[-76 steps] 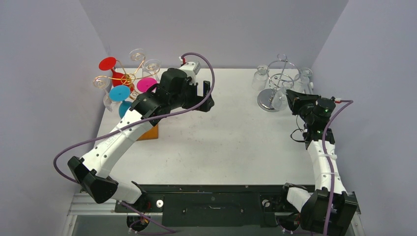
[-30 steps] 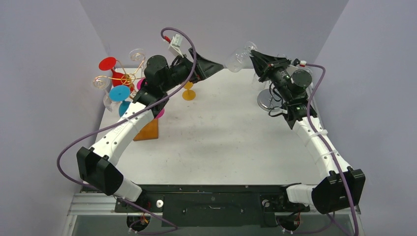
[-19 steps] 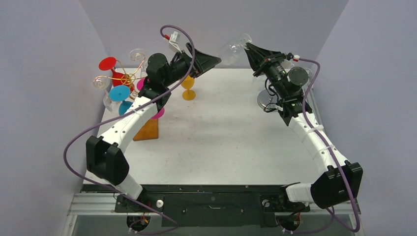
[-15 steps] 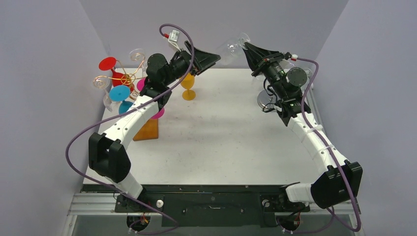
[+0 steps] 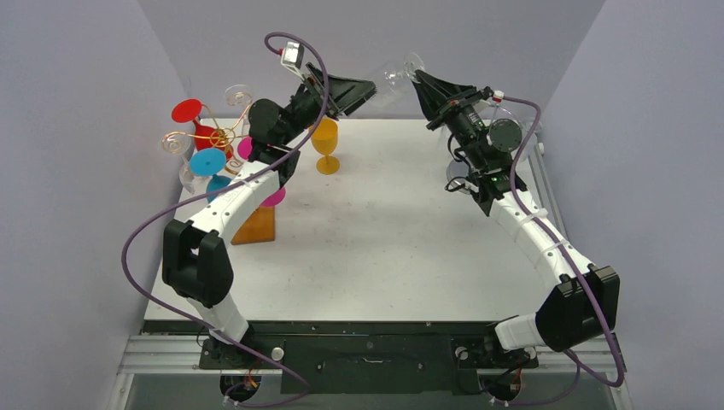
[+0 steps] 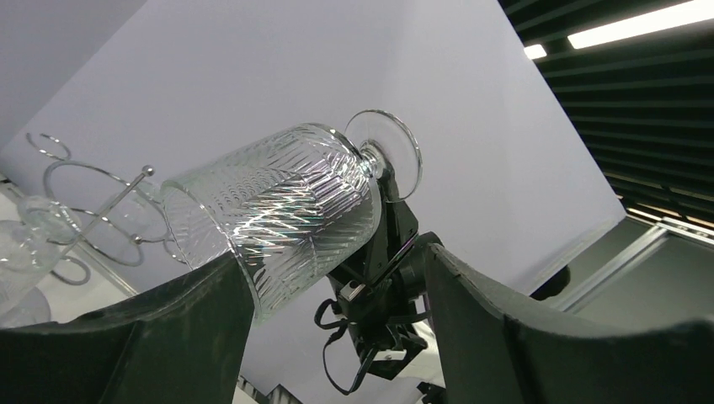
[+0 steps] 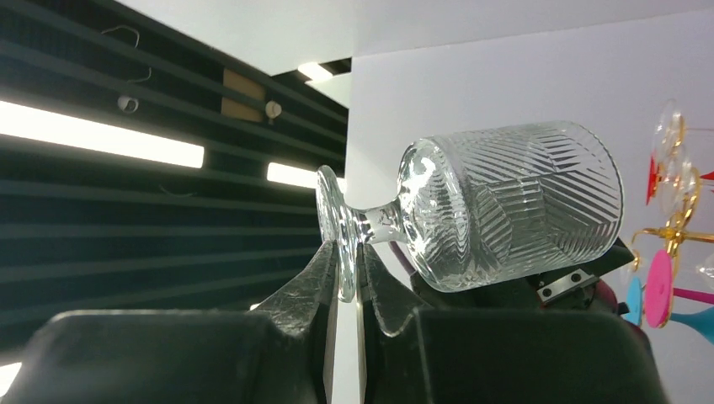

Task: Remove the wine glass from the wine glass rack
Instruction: Place the wine glass at the center of the board.

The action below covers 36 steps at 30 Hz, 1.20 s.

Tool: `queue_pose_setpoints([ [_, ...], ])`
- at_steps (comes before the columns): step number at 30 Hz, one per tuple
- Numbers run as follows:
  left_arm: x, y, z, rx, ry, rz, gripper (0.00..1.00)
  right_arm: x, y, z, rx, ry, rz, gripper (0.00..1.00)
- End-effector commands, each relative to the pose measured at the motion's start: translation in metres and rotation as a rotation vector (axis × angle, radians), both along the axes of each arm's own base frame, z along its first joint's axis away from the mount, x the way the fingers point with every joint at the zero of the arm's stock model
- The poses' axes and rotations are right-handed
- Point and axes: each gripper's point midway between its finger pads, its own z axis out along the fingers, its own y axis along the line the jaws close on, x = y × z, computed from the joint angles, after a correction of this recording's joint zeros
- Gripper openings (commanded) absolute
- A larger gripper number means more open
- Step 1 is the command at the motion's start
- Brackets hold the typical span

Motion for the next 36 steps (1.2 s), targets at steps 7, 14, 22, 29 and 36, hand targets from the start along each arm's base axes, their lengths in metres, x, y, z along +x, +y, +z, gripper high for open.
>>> queue_pose_setpoints([
  [7, -0.065, 0.012, 0.081, -0.225, -0.208, -0.184, 0.46, -0.045, -0.001, 0.064, 0.244, -0.178, 0.149, 0.0],
  [14, -0.081, 0.009, 0.091, -0.236, -0.225, -0.204, 0.18, -0.046, -0.006, 0.056, 0.24, -0.168, 0.131, 0.0],
  [22, -0.076, 0.004, 0.085, -0.117, -0.219, -0.105, 0.0, -0.034, -0.024, 0.029, -0.069, -0.143, -0.078, 0.22],
  [29, -0.045, 0.002, 0.049, 0.163, -0.069, 0.112, 0.0, -0.04, -0.098, 0.007, -0.513, -0.048, -0.456, 0.71],
  [36, -0.029, -0.01, 0.001, 0.578, -0.016, 0.306, 0.0, -0.061, -0.148, -0.004, -0.88, 0.001, -0.694, 0.8],
])
